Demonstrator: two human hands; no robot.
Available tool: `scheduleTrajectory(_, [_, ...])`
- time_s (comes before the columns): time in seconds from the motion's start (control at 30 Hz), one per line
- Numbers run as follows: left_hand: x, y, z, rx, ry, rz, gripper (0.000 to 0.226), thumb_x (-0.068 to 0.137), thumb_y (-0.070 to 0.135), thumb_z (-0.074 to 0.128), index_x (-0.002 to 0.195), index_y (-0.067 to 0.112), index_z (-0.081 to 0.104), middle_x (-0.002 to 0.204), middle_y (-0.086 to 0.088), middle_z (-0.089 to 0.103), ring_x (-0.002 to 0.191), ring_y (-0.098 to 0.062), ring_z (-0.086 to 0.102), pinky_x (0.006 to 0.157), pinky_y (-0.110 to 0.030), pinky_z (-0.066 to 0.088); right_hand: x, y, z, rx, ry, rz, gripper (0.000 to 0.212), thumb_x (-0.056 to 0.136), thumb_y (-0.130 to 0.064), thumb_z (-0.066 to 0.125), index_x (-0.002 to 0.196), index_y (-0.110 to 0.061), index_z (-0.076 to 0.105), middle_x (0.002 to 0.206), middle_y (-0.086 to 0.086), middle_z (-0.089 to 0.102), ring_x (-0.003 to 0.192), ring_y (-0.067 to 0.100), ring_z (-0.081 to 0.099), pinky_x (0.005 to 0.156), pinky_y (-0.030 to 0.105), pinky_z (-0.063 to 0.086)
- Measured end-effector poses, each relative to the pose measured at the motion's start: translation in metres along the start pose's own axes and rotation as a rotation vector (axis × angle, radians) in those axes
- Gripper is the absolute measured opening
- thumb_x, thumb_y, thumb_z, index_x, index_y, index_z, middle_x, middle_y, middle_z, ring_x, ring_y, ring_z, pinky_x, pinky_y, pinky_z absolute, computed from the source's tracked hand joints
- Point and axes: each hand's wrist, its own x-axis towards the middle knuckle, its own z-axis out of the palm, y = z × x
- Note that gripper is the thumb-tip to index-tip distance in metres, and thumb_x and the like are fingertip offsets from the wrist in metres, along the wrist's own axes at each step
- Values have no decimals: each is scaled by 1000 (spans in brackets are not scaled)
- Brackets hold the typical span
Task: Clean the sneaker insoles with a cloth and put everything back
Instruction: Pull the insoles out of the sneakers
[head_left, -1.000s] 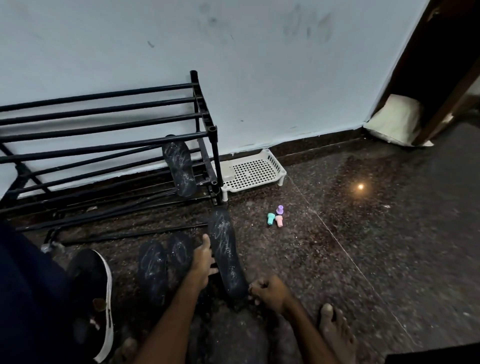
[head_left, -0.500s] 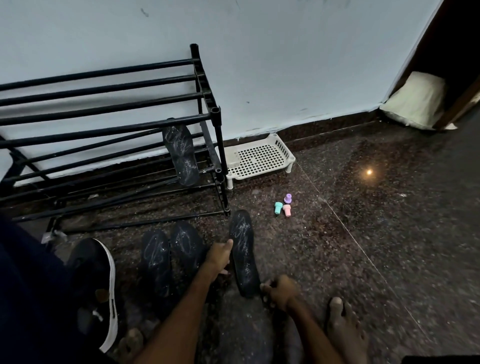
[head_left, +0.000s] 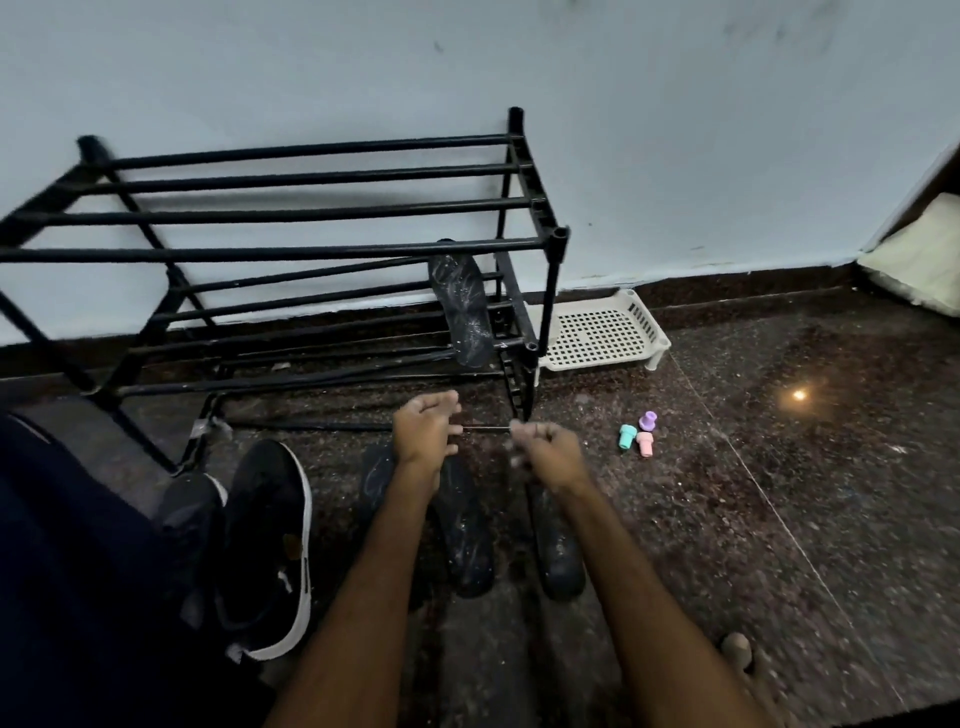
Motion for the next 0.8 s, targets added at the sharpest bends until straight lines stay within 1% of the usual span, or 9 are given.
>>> scheduleTrajectory(0.13, [-3, 13, -24, -98, -3, 14, 6, 94, 24, 67, 95, 19, 65, 88, 5, 70, 67, -10, 63, 56, -25, 49, 19, -42, 24, -49, -38, -38, 35, 98, -39, 56, 81, -9, 60, 71, 1, 67, 46, 8, 55, 38, 17, 39])
scheduleTrajectory(0.27, [-5, 10, -42, -133, -33, -36, 8, 96, 22, 63, 100, 16, 67, 91, 1, 70, 66, -10, 61, 59, -28, 50, 39, -62, 40, -63, -50, -4, 42, 96, -47, 55, 84, -8, 63, 76, 7, 70, 49, 13, 56, 42, 20, 39])
scheduleTrajectory(0.33, [-5, 11, -44, -159, -40, -62, 10, 99, 21, 59, 103, 16, 66, 92, 1, 70, 68, -13, 61, 63, -30, 50, 48, -67, 45, -87, -25, 12, 39, 96, -44, 57, 86, -7, 63, 77, 10, 70, 48, 14, 55, 43, 21, 40])
scheduleTrajectory(0.4, [-6, 13, -45, -166, -48, -80, 12, 100, 21, 56, 104, 16, 66, 93, 1, 70, 71, -14, 62, 65, -31, 51, 54, -71, 50, -95, 13, 11, 30, 98, -34, 58, 83, -8, 61, 75, 10, 69, 47, 14, 53, 40, 20, 37])
scheduleTrajectory(0.47, [-6, 15, -45, -163, -64, -89, 14, 101, 21, 54, 104, 17, 67, 98, 0, 71, 75, -16, 63, 66, -32, 52, 55, -73, 52, -59, 50, 7, 18, 98, -23, 57, 89, -8, 60, 72, 8, 67, 46, 13, 51, 36, 18, 34])
scheduleTrajectory(0.53, [-4, 16, -46, -175, -72, -96, 16, 102, 21, 52, 107, 16, 67, 102, -1, 70, 79, -17, 64, 68, -33, 53, 46, -73, 55, -16, 47, 12, 11, 98, -18, 57, 92, -9, 60, 73, 8, 68, 45, 11, 52, 36, 17, 34])
scheduleTrajectory(0.63, [1, 14, -42, -229, -53, -130, 22, 103, 21, 50, 116, 12, 65, 110, -4, 69, 87, -20, 64, 69, -34, 53, 18, -65, 54, 54, -29, 10, 12, 99, -17, 56, 89, -10, 59, 75, 7, 68, 47, 10, 53, 40, 19, 38])
scheduleTrajectory(0.73, [2, 5, -33, -301, -4, -205, 25, 103, 21, 50, 122, 9, 62, 123, -9, 65, 98, -24, 62, 69, -36, 52, -12, -49, 43, 23, -125, 28, 18, 99, -16, 56, 82, -12, 57, 74, 5, 68, 50, 11, 53, 45, 22, 37])
scheduleTrajectory(0.8, [1, -4, -25, -346, -5, -259, 29, 104, 24, 48, 127, 8, 59, 130, -11, 62, 111, -30, 60, 79, -43, 52, -30, -35, 29, -41, -208, 44, 21, 99, -17, 56, 79, -13, 53, 75, 6, 68, 49, 9, 54, 44, 22, 37])
